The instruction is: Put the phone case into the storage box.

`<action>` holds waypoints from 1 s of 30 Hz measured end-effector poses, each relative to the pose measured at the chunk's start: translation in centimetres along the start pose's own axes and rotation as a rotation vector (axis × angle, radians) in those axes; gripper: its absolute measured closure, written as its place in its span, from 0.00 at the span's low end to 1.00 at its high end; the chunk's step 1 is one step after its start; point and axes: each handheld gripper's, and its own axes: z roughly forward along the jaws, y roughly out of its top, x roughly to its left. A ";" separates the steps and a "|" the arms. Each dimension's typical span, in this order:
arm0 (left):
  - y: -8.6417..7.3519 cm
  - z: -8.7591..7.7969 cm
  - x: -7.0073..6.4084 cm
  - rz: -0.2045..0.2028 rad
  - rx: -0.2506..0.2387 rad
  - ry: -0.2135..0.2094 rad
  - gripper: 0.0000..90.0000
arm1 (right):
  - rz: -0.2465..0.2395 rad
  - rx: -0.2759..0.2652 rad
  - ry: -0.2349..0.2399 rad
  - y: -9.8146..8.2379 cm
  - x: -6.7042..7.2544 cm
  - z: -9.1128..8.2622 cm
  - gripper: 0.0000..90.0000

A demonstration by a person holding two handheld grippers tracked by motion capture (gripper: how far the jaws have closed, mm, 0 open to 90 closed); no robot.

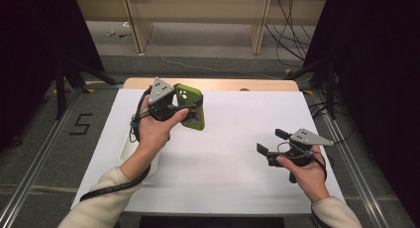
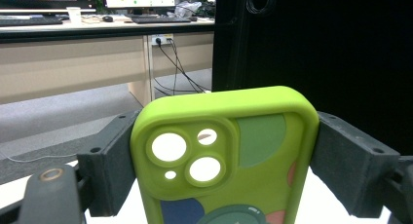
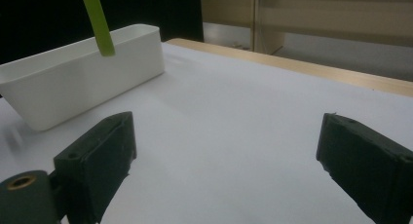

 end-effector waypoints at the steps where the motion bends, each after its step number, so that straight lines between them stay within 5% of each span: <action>1: 0.0 -0.1 0.1 -0.001 0.000 0.001 0.18 | 0.001 -0.002 0.000 0.0 0.0 0.0 0.09; 30: 0.0 -1.2 1.9 0.000 -0.007 0.051 0.18 | 0.001 -0.002 -0.003 -0.2 -0.2 -0.3 0.10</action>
